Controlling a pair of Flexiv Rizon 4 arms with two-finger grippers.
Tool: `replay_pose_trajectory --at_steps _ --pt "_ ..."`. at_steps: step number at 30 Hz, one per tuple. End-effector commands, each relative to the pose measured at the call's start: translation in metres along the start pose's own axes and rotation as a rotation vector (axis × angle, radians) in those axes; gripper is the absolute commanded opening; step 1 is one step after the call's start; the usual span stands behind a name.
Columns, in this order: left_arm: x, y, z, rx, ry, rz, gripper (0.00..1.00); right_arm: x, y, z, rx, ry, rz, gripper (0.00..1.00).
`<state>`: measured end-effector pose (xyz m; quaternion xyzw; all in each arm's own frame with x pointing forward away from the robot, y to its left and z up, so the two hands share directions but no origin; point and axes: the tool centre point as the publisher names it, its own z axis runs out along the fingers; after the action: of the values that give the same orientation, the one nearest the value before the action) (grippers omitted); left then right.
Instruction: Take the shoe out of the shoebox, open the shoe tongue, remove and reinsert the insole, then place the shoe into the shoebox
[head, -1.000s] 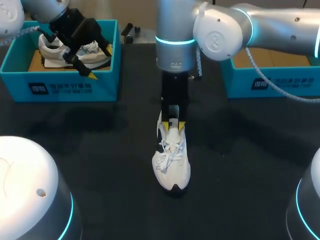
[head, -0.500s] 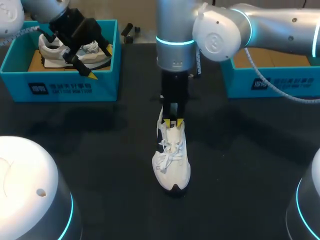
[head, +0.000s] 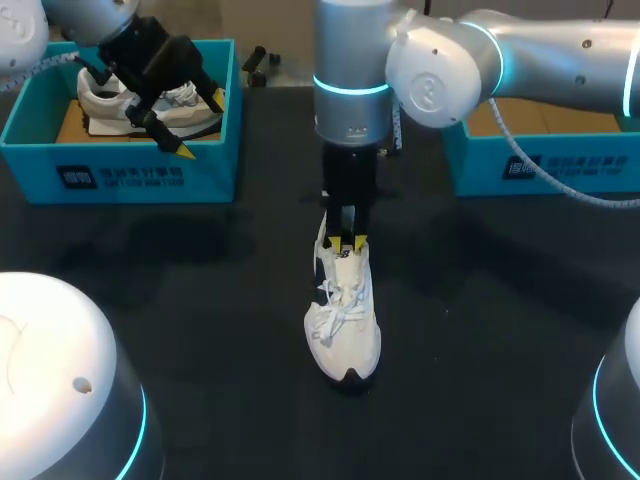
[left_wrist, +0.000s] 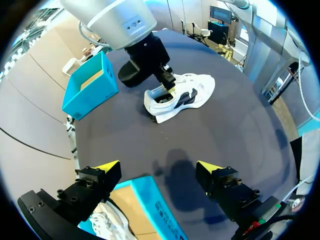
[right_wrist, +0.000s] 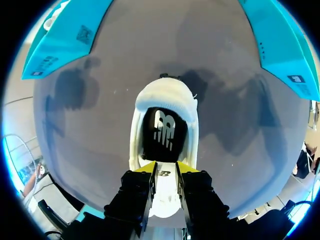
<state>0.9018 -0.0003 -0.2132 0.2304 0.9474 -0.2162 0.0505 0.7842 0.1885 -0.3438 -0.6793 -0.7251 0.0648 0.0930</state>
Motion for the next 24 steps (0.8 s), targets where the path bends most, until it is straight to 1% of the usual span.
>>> replay_pose_trajectory --at_steps 1,4,5,7,8,9,10,12,13,14,16,17,18,19,22,24 --pt "0.0 0.0 0.0 -0.002 0.001 0.0 1.0 -0.004 -0.002 -0.013 -0.045 -0.03 -0.014 0.28" --pt "0.0 0.0 0.0 -0.002 0.001 0.0 1.0 -0.007 -0.001 -0.024 -0.101 -0.052 -0.065 0.29" --pt "0.0 0.0 0.0 -0.002 0.001 0.0 1.0 -0.007 0.001 -0.027 -0.122 -0.06 -0.108 0.29" --pt "0.0 0.0 0.0 -0.002 0.001 0.0 1.0 -0.006 0.005 -0.031 -0.136 -0.093 -0.174 0.31" --pt "0.0 0.0 0.0 -0.002 0.001 0.0 1.0 -0.005 0.006 -0.032 -0.14 -0.117 -0.214 0.36" --pt "0.0 0.0 0.0 -0.002 0.001 0.0 1.0 -0.004 0.008 -0.034 -0.148 -0.122 -0.24 0.37" --pt "0.0 0.0 0.0 -0.002 0.001 0.0 1.0 -0.003 0.01 -0.037 -0.17 -0.132 -0.282 0.42" --pt "0.0 0.0 0.0 -0.002 0.001 0.0 1.0 0.0 0.014 -0.042 -0.187 -0.172 -0.376 0.46" --pt "0.0 0.0 0.0 -0.002 0.001 0.0 1.0 0.002 0.016 -0.044 -0.201 -0.179 -0.425 0.49" --pt "0.0 0.0 0.0 -0.002 0.001 0.0 1.0 0.003 0.018 -0.047 -0.217 -0.178 -0.462 0.56" --pt "0.0 0.0 0.0 -0.002 0.001 0.0 1.0 0.004 0.021 -0.052 -0.234 -0.215 -0.523 0.63" --pt "0.0 0.0 0.0 -0.002 0.001 0.0 1.0 0.004 0.023 -0.054 -0.237 -0.227 -0.544 0.74" --pt "0.0 0.0 0.0 -0.002 0.001 0.0 1.0 0.004 0.024 -0.056 -0.246 -0.244 -0.567 0.89" --pt "0.0 0.0 0.0 -0.002 0.001 0.0 1.0 0.004 0.025 -0.057 -0.254 -0.249 -0.578 1.0" --pt "0.0 0.0 0.0 -0.002 0.001 0.0 1.0 0.002 0.028 -0.063 -0.306 -0.29 -0.603 1.0" --pt "0.0 0.0 0.0 -0.002 0.001 0.0 1.0 -0.001 0.03 -0.069 -0.394 -0.279 -0.579 1.0"
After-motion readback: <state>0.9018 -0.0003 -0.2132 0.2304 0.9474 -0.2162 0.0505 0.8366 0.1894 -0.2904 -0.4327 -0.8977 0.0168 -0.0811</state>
